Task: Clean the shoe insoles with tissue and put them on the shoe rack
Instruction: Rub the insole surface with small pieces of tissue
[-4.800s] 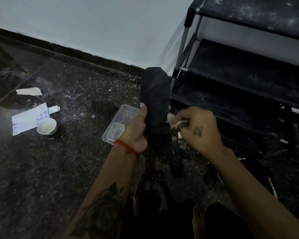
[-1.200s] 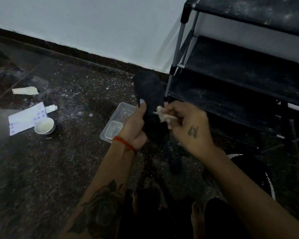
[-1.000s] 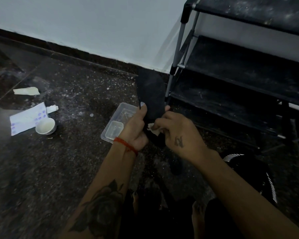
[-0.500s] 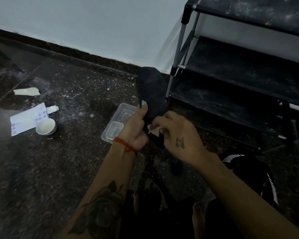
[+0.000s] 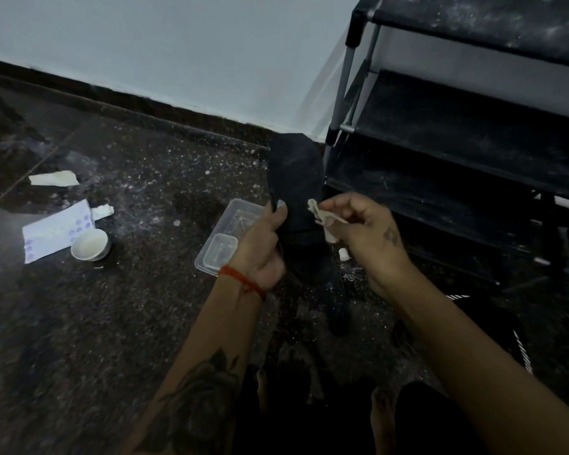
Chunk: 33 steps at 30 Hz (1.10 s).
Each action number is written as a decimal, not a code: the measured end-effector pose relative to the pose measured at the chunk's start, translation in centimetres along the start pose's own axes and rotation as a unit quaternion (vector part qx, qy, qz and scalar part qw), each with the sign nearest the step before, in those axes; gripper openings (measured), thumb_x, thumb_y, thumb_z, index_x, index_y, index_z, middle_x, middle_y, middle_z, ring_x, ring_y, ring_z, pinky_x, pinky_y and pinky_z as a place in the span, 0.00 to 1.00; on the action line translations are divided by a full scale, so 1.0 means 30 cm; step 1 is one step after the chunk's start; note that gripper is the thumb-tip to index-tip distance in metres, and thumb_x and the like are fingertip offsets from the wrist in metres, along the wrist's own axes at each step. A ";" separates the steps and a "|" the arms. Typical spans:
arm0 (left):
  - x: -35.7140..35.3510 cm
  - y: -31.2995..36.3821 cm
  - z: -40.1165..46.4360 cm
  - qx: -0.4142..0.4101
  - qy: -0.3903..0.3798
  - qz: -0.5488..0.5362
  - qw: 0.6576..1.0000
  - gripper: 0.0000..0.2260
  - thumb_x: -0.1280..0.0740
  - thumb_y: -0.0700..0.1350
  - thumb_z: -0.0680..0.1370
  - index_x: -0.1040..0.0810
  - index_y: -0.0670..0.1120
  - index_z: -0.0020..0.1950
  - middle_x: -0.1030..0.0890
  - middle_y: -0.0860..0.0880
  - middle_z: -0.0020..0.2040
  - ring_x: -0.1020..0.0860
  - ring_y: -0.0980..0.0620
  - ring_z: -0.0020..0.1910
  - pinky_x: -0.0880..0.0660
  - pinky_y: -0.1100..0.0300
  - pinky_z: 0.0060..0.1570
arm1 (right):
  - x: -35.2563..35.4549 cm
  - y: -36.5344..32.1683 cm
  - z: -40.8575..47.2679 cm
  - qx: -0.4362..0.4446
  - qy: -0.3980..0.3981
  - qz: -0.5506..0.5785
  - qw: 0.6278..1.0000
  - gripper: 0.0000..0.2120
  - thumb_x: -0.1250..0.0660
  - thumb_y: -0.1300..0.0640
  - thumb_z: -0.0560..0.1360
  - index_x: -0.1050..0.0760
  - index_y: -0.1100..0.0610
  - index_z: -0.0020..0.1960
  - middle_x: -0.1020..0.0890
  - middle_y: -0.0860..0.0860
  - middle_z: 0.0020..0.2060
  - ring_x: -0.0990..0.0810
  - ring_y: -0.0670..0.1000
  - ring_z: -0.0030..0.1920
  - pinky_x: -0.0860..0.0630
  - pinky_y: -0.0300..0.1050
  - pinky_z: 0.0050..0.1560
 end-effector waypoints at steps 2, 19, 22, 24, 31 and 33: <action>0.000 -0.008 0.004 0.013 -0.008 -0.005 1.000 0.19 0.49 0.43 0.83 0.38 0.39 0.73 0.31 0.35 0.69 0.27 0.42 0.60 0.26 0.51 0.57 | -0.025 0.008 -0.011 0.007 -0.019 -0.017 1.000 0.13 0.34 0.67 0.72 0.21 0.49 0.41 0.18 0.48 0.40 0.22 0.44 0.42 0.25 0.38 0.43; 0.021 -0.001 0.016 0.036 0.000 -0.067 0.997 0.30 0.54 0.62 0.80 0.28 0.41 0.67 0.19 0.43 0.56 0.19 0.47 0.50 0.21 0.54 0.48 | 0.008 -0.041 -0.026 0.120 0.081 -0.189 0.971 0.09 0.31 0.63 0.71 0.19 0.51 0.46 0.20 0.45 0.41 0.23 0.40 0.42 0.29 0.26 0.44; 0.013 -0.012 0.011 0.050 -0.001 -0.074 0.996 0.30 0.53 0.62 0.80 0.24 0.40 0.60 0.17 0.41 0.51 0.18 0.46 0.49 0.21 0.53 0.50 | -0.048 -0.041 -0.036 0.215 0.057 -0.254 0.941 0.10 0.34 0.64 0.72 0.19 0.53 0.48 0.20 0.49 0.43 0.24 0.44 0.43 0.31 0.26 0.46; 0.027 -0.017 0.017 0.046 0.017 -0.071 0.996 0.29 0.51 0.62 0.80 0.22 0.39 0.55 0.17 0.41 0.49 0.17 0.47 0.47 0.21 0.55 0.50 | -0.105 -0.032 -0.058 0.264 -0.011 -0.283 0.922 0.11 0.38 0.61 0.72 0.18 0.53 0.48 0.20 0.52 0.40 0.23 0.48 0.40 0.27 0.34 0.43; 0.008 -0.017 0.011 0.026 0.019 -0.039 0.999 0.28 0.53 0.59 0.81 0.27 0.40 0.64 0.22 0.40 0.61 0.23 0.45 0.56 0.26 0.51 0.60 | -0.020 0.020 -0.003 0.204 0.041 -0.441 0.873 0.09 0.35 0.60 0.74 0.19 0.52 0.52 0.23 0.54 0.41 0.24 0.55 0.42 0.25 0.43 0.40; -0.004 -0.014 0.001 0.044 0.006 -0.048 0.998 0.29 0.54 0.61 0.81 0.27 0.41 0.64 0.23 0.38 0.61 0.24 0.43 0.57 0.26 0.47 0.61 | 0.025 0.006 0.013 0.184 0.106 -0.436 0.875 0.11 0.36 0.58 0.74 0.21 0.54 0.55 0.24 0.55 0.42 0.24 0.56 0.42 0.26 0.42 0.41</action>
Point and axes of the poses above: each hand's wrist, its own z-axis towards the middle knuckle, its own x-axis out of the back of the hand, y = z × x, the point moved 3 cm from there along z, towards the middle knuckle
